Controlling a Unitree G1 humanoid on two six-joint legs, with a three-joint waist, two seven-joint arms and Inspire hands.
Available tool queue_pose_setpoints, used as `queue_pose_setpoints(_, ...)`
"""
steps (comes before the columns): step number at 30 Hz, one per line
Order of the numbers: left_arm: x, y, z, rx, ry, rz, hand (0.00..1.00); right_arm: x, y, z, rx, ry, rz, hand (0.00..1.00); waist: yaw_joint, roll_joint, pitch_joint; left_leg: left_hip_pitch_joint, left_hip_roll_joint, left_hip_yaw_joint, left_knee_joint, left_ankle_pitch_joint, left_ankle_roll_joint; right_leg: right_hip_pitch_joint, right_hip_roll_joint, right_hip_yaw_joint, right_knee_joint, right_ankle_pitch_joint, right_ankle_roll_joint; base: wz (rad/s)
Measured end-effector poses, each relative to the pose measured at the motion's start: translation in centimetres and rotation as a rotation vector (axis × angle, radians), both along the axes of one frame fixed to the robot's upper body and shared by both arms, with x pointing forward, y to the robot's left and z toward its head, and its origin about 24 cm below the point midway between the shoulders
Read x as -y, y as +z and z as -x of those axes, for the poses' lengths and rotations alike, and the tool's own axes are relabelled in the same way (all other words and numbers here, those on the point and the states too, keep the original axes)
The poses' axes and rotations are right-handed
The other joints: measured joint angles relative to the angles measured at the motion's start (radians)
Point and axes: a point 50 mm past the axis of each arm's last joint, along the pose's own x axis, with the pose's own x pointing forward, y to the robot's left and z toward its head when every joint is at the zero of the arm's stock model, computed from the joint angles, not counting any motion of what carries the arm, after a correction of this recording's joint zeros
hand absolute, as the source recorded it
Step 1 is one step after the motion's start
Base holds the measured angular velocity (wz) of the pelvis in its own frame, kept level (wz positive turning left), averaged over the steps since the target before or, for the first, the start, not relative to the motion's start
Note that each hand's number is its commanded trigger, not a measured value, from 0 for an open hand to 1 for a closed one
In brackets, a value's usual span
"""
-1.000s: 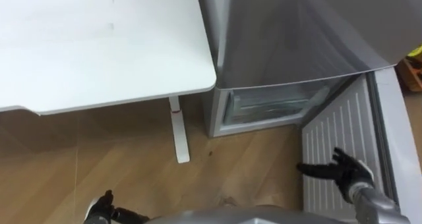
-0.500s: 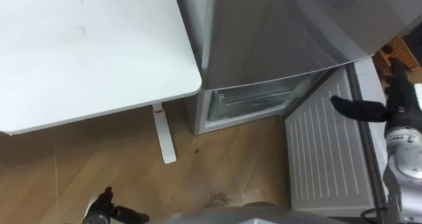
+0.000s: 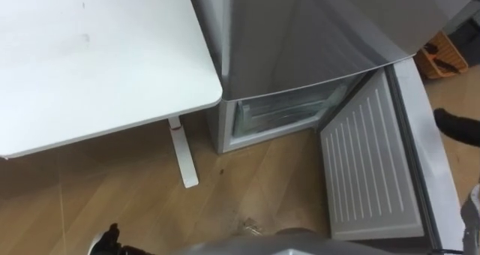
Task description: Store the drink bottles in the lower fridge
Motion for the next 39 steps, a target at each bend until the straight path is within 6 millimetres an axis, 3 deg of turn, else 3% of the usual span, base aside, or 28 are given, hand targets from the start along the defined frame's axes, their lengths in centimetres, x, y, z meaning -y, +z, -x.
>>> queue_pose_setpoints(4,-0.1,0.0,0.3,-0.017,0.011,-0.008,0.00,1.0,-1.0,1.0,-0.021,-0.072,-0.076,0.00,-0.011,-0.005,0.0020,0.001,0.000,-0.001,-0.002,0.000,0.000,0.000,0.001,0.001,0.003,0.000,0.000,0.00)
queue_pose_setpoints(8,-0.4,0.3,0.2,-0.008,-0.004,-0.015,0.00,3.4,-1.8,2.6,-0.088,-0.162,-0.109,0.00,-0.012,-0.016,0.0025,0.002,0.000,-0.010,-0.002,0.000,0.000,0.003,0.002,0.001,0.001,0.000,0.000,0.03)
queue_pose_setpoints(14,-0.9,0.8,-0.2,0.020,-0.025,-0.043,0.00,5.3,-4.4,6.0,-0.078,-0.437,-0.299,0.00,-0.015,-0.028,0.0028,-0.001,0.001,-0.016,-0.006,0.000,-0.001,0.003,0.002,-0.005,-0.004,0.001,-0.001,0.01)
queue_pose_setpoints(18,-1.1,0.9,0.0,0.023,-0.014,-0.047,0.00,5.1,-5.8,7.3,-0.104,-0.515,-0.384,0.00,-0.021,-0.032,0.0030,0.000,0.000,-0.016,-0.008,0.001,-0.001,0.002,0.002,-0.005,-0.003,0.001,-0.001,0.00)
queue_pose_setpoints(24,-1.2,0.9,0.2,0.017,-0.007,-0.043,0.00,4.2,-7.7,7.5,-0.099,-0.576,-0.548,0.00,-0.034,-0.040,-0.0004,0.002,0.001,-0.014,-0.002,0.001,-0.001,0.004,0.002,-0.005,-0.002,0.001,-0.001,0.00)
queue_pose_setpoints(30,-1.2,0.7,0.6,-0.027,-0.006,-0.031,0.00,2.9,-9.6,9.6,-0.159,-0.622,-0.691,0.00,-0.035,-0.030,0.0013,0.006,0.001,-0.019,0.002,0.001,-0.001,0.014,0.001,-0.007,-0.003,0.002,-0.002,0.01)
queue_pose_setpoints(39,-1.4,0.7,0.8,-0.055,-0.001,-0.025,0.00,2.6,-10.0,10.0,-0.180,-0.618,-0.720,0.00,-0.035,-0.015,0.0029,0.012,0.001,-0.042,-0.010,0.002,-0.002,0.021,0.006,-0.009,-0.002,0.003,-0.005,0.00)
